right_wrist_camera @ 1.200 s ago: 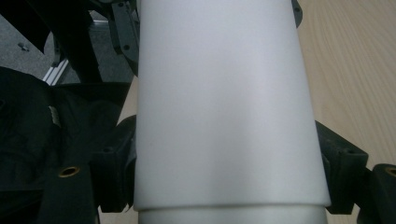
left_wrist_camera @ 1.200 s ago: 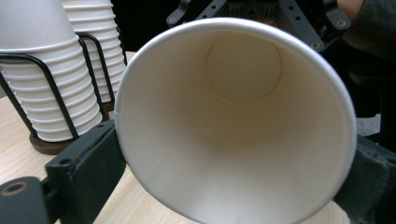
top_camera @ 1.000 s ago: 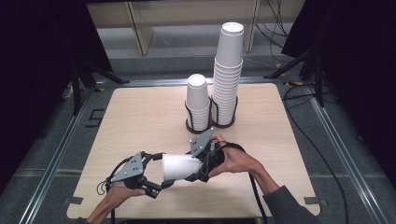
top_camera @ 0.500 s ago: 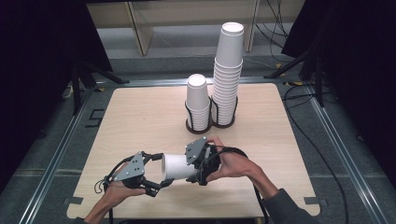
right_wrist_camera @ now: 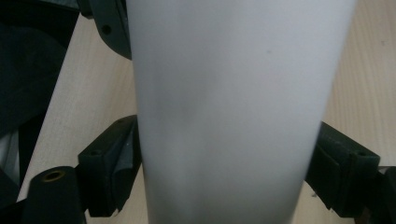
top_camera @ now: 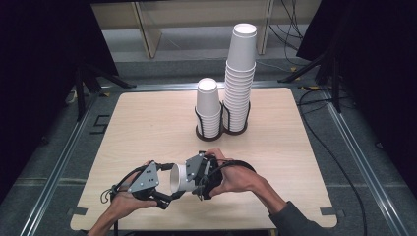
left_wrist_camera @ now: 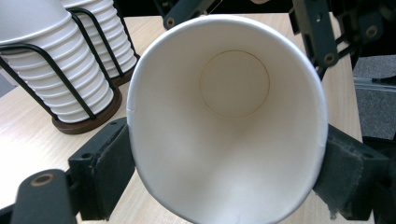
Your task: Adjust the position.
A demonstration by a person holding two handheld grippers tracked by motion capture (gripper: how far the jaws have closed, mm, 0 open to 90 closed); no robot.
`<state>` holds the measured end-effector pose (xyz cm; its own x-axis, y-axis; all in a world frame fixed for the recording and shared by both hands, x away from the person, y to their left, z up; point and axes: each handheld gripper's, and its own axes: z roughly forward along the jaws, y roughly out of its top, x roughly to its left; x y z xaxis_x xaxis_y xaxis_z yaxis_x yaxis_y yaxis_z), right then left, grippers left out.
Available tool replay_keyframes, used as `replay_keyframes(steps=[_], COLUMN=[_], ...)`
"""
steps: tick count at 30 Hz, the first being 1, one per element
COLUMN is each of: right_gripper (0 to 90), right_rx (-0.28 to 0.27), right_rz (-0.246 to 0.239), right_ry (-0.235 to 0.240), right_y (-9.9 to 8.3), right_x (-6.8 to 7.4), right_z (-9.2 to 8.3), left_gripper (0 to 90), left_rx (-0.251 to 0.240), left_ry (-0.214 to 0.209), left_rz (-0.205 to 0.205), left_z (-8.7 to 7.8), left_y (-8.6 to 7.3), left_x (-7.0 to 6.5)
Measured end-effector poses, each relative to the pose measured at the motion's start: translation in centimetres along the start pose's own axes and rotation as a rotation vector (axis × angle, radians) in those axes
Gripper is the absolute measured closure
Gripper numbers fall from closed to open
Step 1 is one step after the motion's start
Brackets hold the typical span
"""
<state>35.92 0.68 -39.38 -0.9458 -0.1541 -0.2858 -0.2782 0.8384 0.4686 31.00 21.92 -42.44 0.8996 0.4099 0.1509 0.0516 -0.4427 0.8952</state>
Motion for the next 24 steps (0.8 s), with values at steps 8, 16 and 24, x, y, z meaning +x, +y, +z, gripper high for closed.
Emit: replay_keyframes(steps=[8,16,24], right_gripper=[22.8,22.8,22.5], right_rx=[-0.142,-0.38,-0.424], right_rz=[0.114,0.264,0.281], right_ry=[0.054,0.099,0.097], right_y=[-1.0,-2.5,-2.1], right_x=[-0.3,-1.3,-1.3], right_z=[-0.3,-0.5,0.2], left_gripper=[8.2,4.2,4.4], left_rx=[-0.148,-0.332,-0.359], left_ry=[-0.008,0.014,0.038], left_rz=[-0.092,-0.272,-0.32], left_z=[-0.1,0.0,0.0], left_y=[-0.4,-1.1,-0.8], left_x=[0.4,0.9,0.8])
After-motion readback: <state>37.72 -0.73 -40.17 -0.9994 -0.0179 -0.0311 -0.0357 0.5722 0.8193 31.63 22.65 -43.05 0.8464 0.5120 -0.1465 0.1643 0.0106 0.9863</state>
